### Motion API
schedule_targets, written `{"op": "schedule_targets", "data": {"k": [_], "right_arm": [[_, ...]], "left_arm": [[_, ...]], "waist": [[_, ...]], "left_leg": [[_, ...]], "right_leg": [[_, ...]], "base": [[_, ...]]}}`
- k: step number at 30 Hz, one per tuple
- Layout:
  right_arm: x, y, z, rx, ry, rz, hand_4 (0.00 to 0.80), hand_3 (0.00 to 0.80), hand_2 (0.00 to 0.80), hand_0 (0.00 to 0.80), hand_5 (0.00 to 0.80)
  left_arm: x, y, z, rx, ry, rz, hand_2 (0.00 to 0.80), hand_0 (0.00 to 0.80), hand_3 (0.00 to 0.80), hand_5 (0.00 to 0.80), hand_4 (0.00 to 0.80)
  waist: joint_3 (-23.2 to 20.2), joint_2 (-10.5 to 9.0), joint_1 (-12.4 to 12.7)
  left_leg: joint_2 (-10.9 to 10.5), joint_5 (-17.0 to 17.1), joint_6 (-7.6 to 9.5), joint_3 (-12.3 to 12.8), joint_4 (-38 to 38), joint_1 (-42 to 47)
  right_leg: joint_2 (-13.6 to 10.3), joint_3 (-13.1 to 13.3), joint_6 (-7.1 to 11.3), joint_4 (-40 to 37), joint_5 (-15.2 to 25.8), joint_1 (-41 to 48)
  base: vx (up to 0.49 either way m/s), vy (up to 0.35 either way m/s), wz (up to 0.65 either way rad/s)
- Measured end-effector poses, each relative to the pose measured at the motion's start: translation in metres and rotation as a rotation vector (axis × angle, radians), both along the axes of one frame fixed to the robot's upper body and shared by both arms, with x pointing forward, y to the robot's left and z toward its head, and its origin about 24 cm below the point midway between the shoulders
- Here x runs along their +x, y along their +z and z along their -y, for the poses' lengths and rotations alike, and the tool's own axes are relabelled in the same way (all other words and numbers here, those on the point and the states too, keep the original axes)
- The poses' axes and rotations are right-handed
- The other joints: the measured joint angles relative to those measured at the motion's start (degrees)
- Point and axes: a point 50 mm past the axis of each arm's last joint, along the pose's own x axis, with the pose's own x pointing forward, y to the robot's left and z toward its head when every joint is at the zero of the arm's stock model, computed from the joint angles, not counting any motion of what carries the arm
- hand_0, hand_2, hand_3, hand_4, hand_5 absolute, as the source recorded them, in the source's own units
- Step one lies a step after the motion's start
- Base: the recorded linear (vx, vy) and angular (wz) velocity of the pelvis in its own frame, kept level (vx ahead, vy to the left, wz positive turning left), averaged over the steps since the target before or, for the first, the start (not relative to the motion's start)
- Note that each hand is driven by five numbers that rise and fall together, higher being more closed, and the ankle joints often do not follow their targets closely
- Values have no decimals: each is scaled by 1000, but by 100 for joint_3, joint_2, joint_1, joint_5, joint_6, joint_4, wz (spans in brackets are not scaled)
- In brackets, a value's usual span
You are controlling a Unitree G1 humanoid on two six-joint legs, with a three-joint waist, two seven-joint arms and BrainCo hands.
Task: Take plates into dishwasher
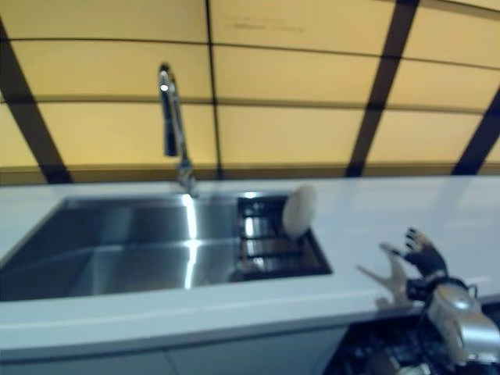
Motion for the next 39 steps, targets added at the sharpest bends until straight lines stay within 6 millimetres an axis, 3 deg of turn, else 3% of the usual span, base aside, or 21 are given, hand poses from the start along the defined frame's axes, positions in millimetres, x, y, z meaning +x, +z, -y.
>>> {"op": "schedule_targets", "data": {"k": [7,21,34,39], "right_arm": [[4,-11,11,65,-88,-38,0,0,0,0,0],[19,-9,17,180,-157,-17,0,0,0,0,0],[41,-5,0,252,-113,3,0,0,0,0,0],[45,-4,-2,252,-110,-1,0,0,0,0,0]], "left_arm": [[-8,0,-6,33,15,-26,0,0,0,0,0],[-9,0,-8,38,16,-25,0,0,0,0,0],[-10,0,-8,34,22,-22,0,0,0,0,0],[-9,0,-7,32,20,-17,0,0,0,0,0]], "waist": [[13,-6,128],[129,117,333],[157,163,486],[163,189,658]], "left_leg": [[11,1,-1,-106,1,-9],[27,9,-15,-338,6,-2],[41,24,-38,-475,16,-8],[38,28,-44,-553,45,-62]], "right_leg": [[1,-96,-3,-2,-41,43],[1,-372,-1,-4,-134,213],[6,-513,-8,-4,-164,293],[7,-583,-12,-3,-175,306]], "base": [[49,-43,7],[47,-32,9],[20,-9,4],[37,-10,9]]}}
